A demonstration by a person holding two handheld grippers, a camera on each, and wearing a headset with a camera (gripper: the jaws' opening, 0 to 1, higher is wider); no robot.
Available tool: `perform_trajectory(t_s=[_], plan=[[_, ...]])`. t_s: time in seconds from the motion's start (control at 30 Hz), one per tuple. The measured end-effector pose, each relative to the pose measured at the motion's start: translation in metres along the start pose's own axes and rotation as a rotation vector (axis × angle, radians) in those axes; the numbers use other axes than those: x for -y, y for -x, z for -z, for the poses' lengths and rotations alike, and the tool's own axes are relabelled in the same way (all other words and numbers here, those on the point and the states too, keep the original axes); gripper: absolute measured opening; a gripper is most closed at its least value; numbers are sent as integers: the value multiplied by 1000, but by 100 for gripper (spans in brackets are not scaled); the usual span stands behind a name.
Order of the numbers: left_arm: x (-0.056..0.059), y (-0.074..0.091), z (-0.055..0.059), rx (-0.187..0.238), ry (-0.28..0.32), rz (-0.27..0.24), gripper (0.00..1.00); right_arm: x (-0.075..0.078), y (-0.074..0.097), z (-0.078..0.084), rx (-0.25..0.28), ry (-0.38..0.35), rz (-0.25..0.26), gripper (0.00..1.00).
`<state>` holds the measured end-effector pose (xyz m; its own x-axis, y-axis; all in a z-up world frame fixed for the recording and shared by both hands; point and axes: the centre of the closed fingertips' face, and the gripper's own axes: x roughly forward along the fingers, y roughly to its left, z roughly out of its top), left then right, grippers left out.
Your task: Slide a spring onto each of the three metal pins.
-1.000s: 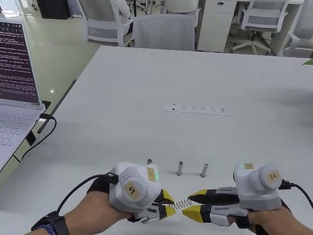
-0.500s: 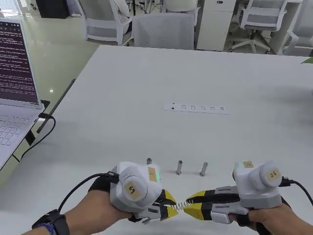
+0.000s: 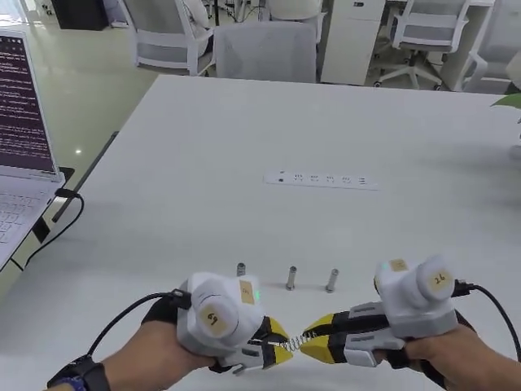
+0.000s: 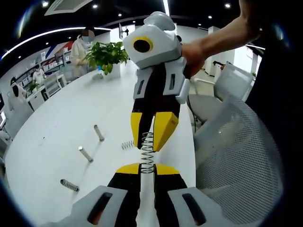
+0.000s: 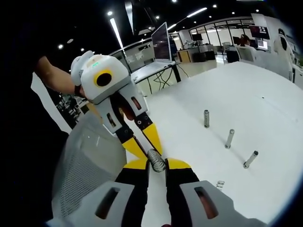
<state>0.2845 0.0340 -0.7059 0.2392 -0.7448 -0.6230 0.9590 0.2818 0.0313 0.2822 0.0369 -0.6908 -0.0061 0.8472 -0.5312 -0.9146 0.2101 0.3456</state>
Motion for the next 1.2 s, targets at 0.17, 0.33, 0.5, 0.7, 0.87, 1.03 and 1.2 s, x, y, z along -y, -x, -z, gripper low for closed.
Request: perform_trajectory(t_s=[0.17, 0.33, 0.5, 0.7, 0.87, 1.03, 1.2], plan=[[0, -1, -2, 19, 9, -10, 1, -1, 2, -7, -7, 19, -3, 10], [0, -1, -3, 27, 5, -12, 1, -3, 2, -7, -53, 71, -13, 9], [-2, -2, -5, 43, 17, -29, 2, -5, 2, -10, -88, 110, -14, 8], [-3, -3, -5, 59, 30, -47, 2, -3, 2, -11, -118, 126, -17, 8], [-4, -5, -5, 64, 34, -55, 3, -3, 2, -11, -140, 146, -19, 8], [-4, -6, -8, 77, 47, -52, 3, -4, 2, -12, -144, 149, -22, 8], [-3, -7, -9, 87, 55, -46, 2, -5, 3, -12, -154, 164, -25, 8]])
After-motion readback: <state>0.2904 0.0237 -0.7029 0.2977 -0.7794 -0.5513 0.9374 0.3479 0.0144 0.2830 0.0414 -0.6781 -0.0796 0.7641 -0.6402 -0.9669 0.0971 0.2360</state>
